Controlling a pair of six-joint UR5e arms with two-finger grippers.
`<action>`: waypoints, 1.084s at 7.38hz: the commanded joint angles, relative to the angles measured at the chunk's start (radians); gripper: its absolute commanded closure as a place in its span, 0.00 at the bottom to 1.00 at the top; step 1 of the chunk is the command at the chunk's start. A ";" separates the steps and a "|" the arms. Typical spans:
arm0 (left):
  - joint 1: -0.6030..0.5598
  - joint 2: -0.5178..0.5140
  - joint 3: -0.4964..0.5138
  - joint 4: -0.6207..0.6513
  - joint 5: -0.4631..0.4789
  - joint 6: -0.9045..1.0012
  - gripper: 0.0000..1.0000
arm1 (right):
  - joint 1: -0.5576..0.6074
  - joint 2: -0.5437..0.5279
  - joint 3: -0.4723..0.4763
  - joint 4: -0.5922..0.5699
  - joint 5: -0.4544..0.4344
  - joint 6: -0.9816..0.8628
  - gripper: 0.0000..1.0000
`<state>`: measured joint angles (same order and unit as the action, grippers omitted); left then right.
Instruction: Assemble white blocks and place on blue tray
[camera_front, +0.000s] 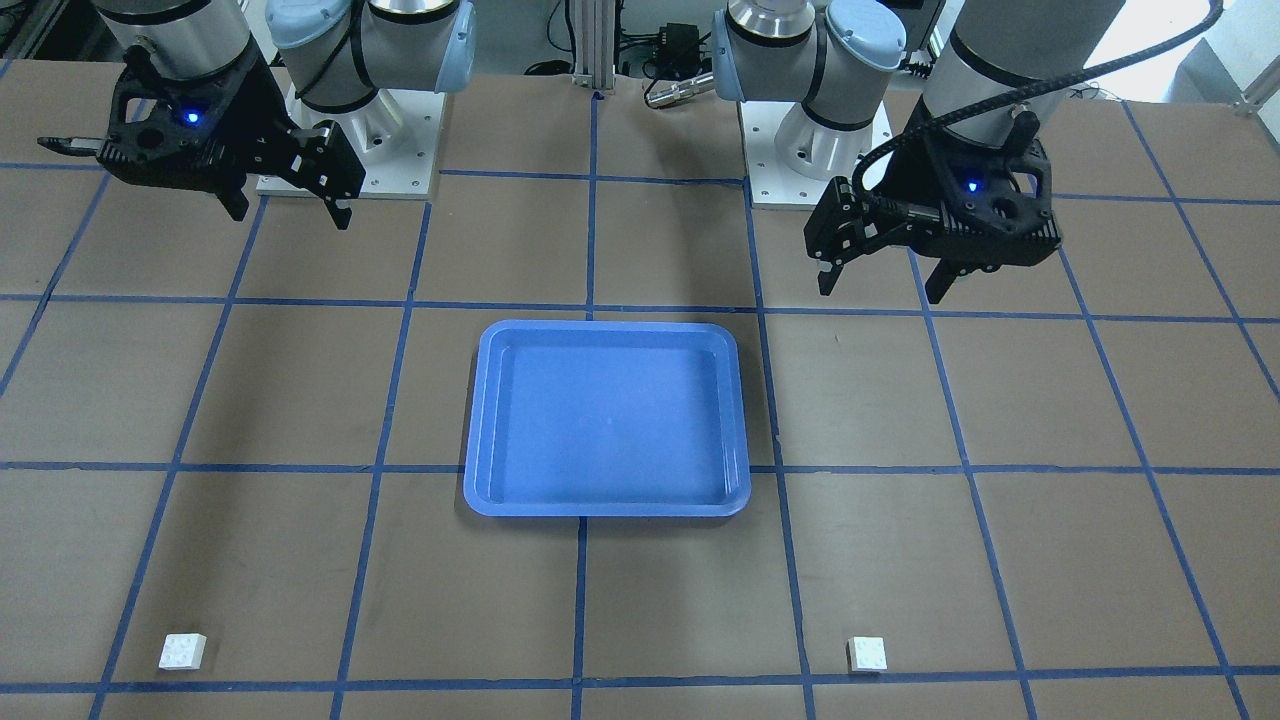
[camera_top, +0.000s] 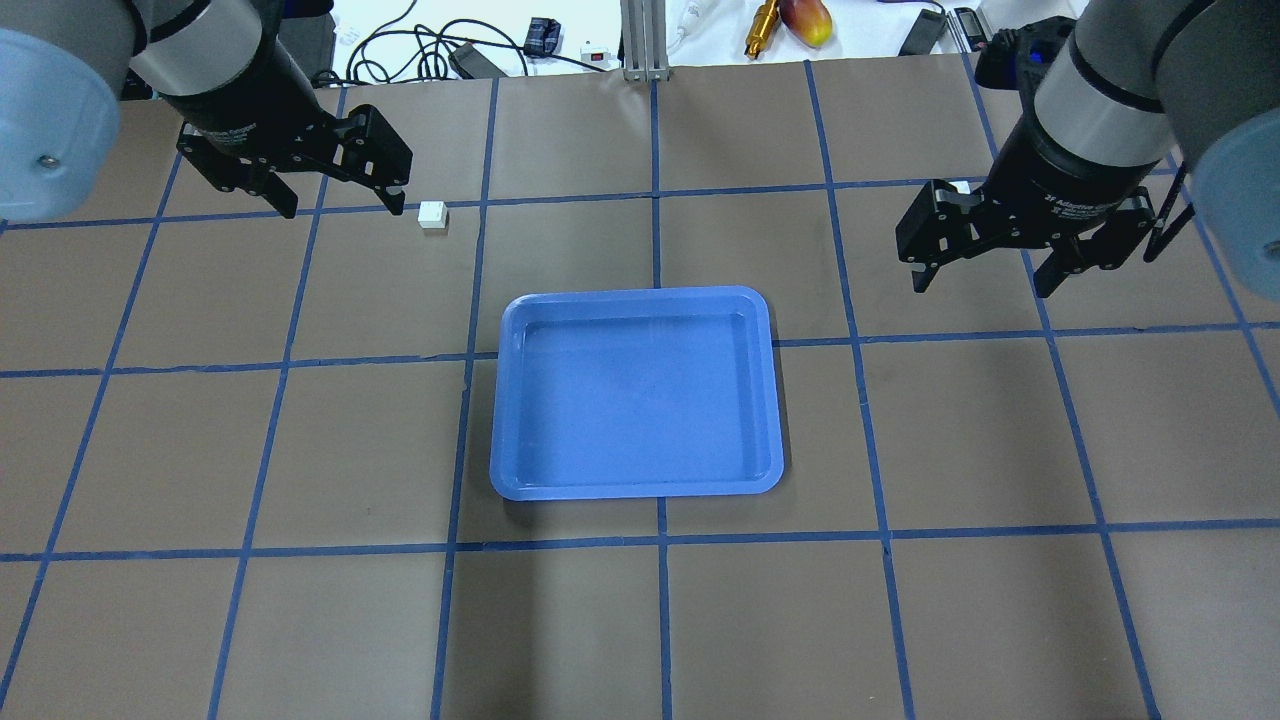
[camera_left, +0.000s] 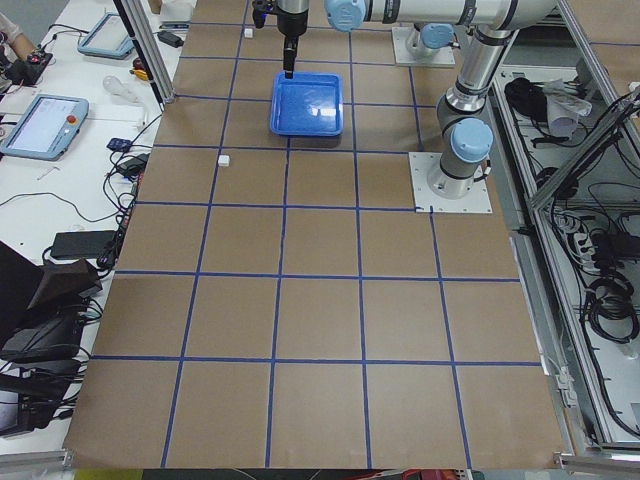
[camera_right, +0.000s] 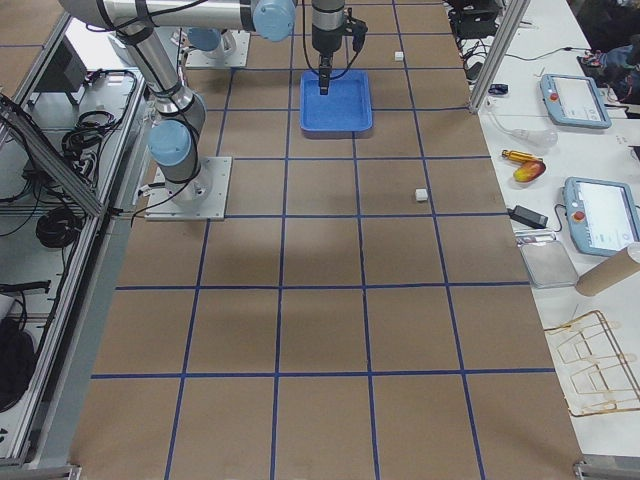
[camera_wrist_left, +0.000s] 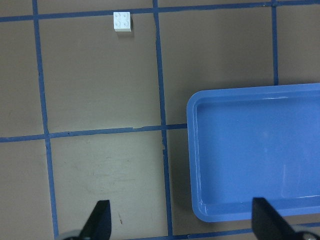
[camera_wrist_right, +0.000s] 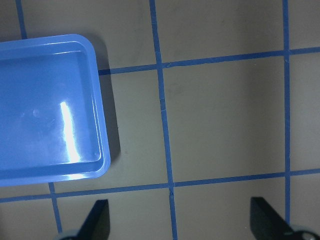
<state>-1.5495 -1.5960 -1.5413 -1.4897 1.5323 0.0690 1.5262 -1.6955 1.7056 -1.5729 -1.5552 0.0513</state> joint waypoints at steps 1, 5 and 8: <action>0.000 0.002 0.000 0.000 0.000 0.000 0.00 | -0.001 0.000 0.000 0.001 -0.002 0.004 0.00; 0.002 -0.012 0.001 -0.006 0.008 -0.002 0.00 | -0.003 0.002 0.000 0.004 -0.003 -0.005 0.00; 0.005 -0.025 0.012 -0.006 0.003 0.000 0.00 | -0.003 0.004 0.000 0.004 -0.005 -0.002 0.00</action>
<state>-1.5459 -1.6158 -1.5346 -1.4947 1.5350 0.0689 1.5233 -1.6932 1.7065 -1.5696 -1.5595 0.0467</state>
